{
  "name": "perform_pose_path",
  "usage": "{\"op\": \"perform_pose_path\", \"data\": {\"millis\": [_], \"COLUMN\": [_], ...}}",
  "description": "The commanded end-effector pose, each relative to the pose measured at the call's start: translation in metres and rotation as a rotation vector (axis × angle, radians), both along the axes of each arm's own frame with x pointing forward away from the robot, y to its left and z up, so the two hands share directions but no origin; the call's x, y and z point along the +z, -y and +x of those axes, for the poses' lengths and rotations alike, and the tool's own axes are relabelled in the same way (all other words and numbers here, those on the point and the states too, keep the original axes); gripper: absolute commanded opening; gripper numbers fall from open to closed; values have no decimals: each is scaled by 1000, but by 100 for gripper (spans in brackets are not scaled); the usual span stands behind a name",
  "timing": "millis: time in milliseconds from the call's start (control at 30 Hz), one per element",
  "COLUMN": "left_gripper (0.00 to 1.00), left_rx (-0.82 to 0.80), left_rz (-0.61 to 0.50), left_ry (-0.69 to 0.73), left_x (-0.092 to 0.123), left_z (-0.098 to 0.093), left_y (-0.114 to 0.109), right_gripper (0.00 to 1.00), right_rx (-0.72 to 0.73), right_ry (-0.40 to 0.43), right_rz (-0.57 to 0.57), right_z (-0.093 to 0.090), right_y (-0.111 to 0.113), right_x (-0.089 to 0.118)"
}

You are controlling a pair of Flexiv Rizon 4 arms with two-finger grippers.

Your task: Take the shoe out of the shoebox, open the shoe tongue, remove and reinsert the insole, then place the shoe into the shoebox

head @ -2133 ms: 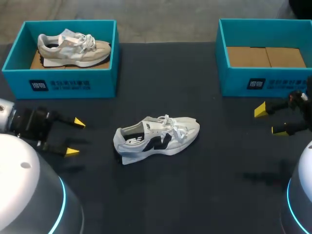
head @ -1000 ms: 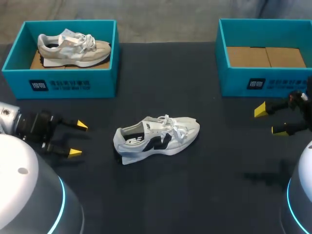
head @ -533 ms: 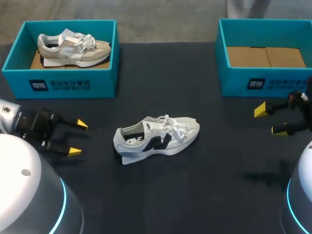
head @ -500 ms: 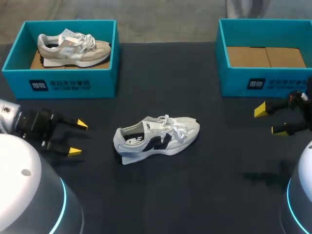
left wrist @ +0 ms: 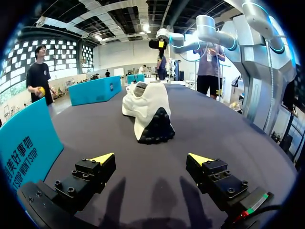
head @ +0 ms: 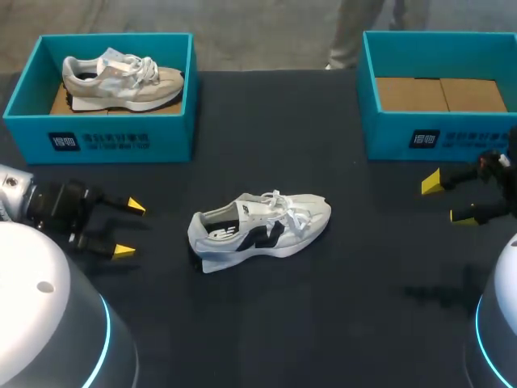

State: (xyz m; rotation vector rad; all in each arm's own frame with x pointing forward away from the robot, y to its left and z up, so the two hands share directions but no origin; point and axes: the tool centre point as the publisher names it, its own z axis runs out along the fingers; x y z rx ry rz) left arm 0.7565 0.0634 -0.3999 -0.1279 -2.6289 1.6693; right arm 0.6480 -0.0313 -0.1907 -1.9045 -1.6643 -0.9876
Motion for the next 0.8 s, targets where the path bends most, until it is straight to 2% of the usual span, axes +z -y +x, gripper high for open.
{"op": "perform_pose_path", "data": {"millis": [33,267,400,633,800], "left_gripper": [100,100,100,100,100], "left_rx": [2,2,31,245,314], "left_rz": [1,1,-14,29,20], "left_ry": [2,2,14,-37,-29], "left_x": [0,0,8,12,12], "left_z": [-1,-1,-8,-15,-27], "left_y": [0,0,8,17,27], "right_gripper": [100,100,100,100,100], "right_rx": [-132,-132,-132,-132,-132], "right_ry": [116,116,116,116,116], "right_rz": [-8,-8,-8,-8,-8], "right_z": [-12,-12,-12,-12,-12], "right_y": [1,1,1,1,1], "right_x": [3,3,3,3,3]}}
